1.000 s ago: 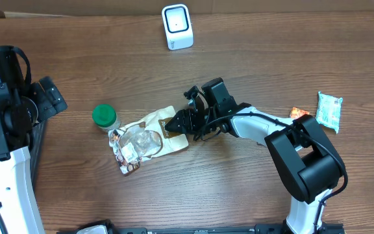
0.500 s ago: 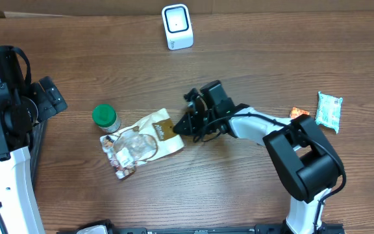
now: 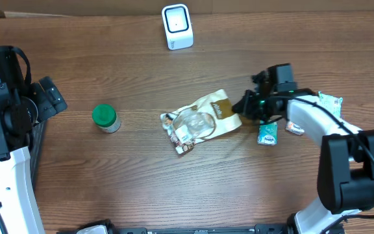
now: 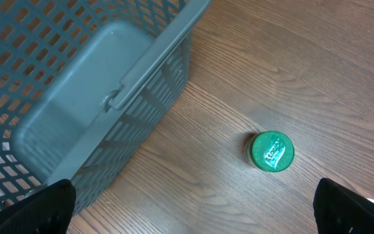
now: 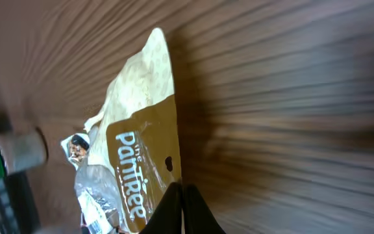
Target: Scan the item barcode
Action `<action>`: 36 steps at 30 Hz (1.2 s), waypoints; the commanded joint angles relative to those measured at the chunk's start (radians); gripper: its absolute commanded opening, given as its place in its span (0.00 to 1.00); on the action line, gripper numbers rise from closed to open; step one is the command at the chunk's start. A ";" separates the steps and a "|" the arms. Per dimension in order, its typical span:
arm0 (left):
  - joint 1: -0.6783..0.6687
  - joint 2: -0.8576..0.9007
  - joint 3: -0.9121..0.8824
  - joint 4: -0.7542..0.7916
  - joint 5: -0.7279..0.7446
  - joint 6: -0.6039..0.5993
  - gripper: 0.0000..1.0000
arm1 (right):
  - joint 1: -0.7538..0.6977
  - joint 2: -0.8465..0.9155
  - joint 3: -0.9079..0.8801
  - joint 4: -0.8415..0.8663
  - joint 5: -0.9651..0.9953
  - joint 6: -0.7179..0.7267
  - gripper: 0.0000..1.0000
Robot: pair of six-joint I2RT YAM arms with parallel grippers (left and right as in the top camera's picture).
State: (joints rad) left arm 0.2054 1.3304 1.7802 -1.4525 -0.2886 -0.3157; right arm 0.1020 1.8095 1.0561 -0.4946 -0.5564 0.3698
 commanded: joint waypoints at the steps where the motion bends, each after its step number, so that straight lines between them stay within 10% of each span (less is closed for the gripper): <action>1: 0.005 -0.008 0.007 -0.002 -0.006 -0.018 1.00 | -0.047 -0.026 0.000 -0.018 -0.092 -0.085 0.04; 5: 0.005 -0.008 0.007 -0.002 -0.006 -0.018 1.00 | -0.048 -0.026 0.000 -0.061 -0.107 -0.221 0.61; 8: 0.005 -0.008 0.007 -0.002 -0.006 -0.018 1.00 | -0.059 -0.025 0.012 -0.090 -0.109 -0.296 0.79; 17: 0.005 -0.008 0.007 -0.002 -0.006 -0.018 1.00 | -0.075 0.121 0.330 -0.454 -0.028 -0.689 0.88; 36: 0.005 -0.008 0.007 -0.002 -0.006 -0.018 1.00 | -0.009 0.362 0.287 -0.422 -0.172 -0.672 0.81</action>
State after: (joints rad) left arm 0.2054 1.3304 1.7802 -1.4521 -0.2886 -0.3157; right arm 0.0486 2.1052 1.3785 -0.9344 -0.7261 -0.3340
